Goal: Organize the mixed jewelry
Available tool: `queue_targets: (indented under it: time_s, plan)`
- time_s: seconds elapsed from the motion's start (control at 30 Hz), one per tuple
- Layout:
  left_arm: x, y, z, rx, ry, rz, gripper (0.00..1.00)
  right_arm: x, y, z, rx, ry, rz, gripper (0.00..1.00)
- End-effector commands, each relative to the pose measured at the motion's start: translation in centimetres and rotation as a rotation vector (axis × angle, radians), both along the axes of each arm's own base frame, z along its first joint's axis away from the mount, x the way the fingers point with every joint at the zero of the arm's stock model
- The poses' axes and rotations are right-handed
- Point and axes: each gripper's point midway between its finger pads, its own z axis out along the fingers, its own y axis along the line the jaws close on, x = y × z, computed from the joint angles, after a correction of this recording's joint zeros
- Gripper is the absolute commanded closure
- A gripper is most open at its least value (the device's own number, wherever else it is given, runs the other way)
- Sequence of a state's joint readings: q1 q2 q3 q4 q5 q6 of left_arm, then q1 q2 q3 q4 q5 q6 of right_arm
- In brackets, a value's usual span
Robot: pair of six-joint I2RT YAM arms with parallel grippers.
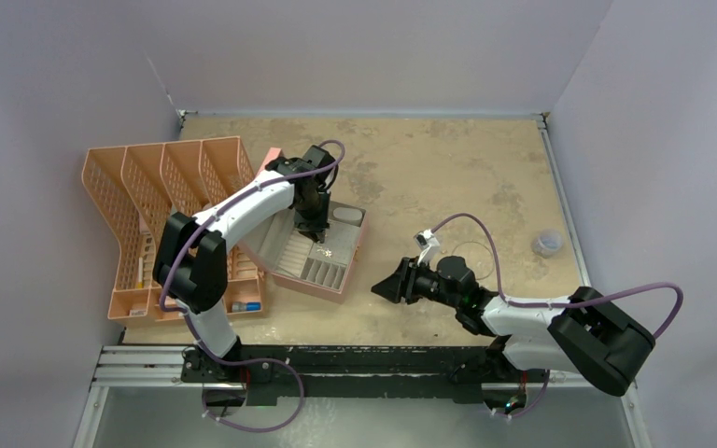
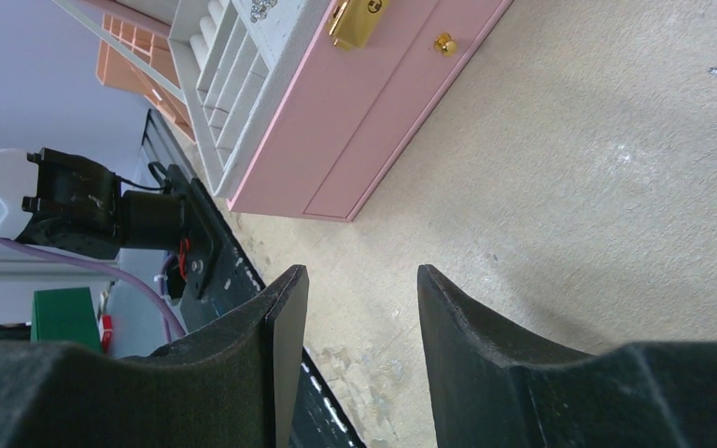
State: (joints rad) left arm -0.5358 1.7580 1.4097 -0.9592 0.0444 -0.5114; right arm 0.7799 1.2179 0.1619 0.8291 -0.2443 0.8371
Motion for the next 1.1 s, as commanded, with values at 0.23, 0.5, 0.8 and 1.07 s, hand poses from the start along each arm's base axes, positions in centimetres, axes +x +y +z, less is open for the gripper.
queue_targets:
  time_s: [0.23,0.5,0.8,1.07]
  plan:
    - [0.5,-0.4,0.2,-0.030,-0.016,-0.013,0.89,0.5,0.4,1.0,0.028,-0.045,-0.004,0.50]
    - [0.6,-0.5,-0.3,-0.036,-0.021,0.017,0.89,0.5,0.3,1.0,0.029,-0.047,-0.006,0.50]
    - [0.6,-0.5,0.4,-0.036,-0.025,0.022,0.81,0.4,0.3,1.0,0.030,-0.047,-0.004,0.50]
    - [0.0,-1.2,0.7,-0.079,-0.009,-0.003,0.73,0.4,0.3,1.0,0.031,-0.047,-0.005,0.50]
